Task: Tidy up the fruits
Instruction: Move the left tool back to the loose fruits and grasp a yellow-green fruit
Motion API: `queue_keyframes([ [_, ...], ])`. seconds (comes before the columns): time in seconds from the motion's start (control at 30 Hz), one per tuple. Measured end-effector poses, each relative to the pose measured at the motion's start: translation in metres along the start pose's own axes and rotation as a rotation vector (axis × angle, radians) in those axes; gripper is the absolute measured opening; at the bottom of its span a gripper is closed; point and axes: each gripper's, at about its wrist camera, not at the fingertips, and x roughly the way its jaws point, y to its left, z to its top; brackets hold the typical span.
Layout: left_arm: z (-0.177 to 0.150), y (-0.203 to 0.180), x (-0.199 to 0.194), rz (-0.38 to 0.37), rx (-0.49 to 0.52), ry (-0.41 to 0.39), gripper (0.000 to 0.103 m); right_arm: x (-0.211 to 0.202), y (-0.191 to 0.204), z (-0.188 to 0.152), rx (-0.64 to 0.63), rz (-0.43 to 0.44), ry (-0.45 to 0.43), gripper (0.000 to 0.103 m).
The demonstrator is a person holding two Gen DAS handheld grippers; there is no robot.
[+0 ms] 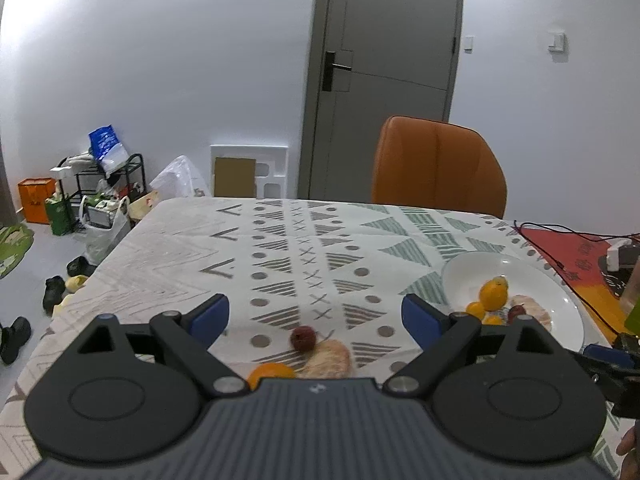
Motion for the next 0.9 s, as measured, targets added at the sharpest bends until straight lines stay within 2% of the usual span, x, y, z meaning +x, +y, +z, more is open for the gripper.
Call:
queue_keyframes([
  [0.43,-0.023,0.038,0.001,0.006,-0.081,0.051,0.092,0.024,0.031,-0.009,-0.036,0.022,0.060,0.103],
  [0.9,-0.049,0.058,0.006,0.010,-0.113,0.105,0.089,0.042,0.060,-0.016,-0.086,0.047,0.105,0.103],
])
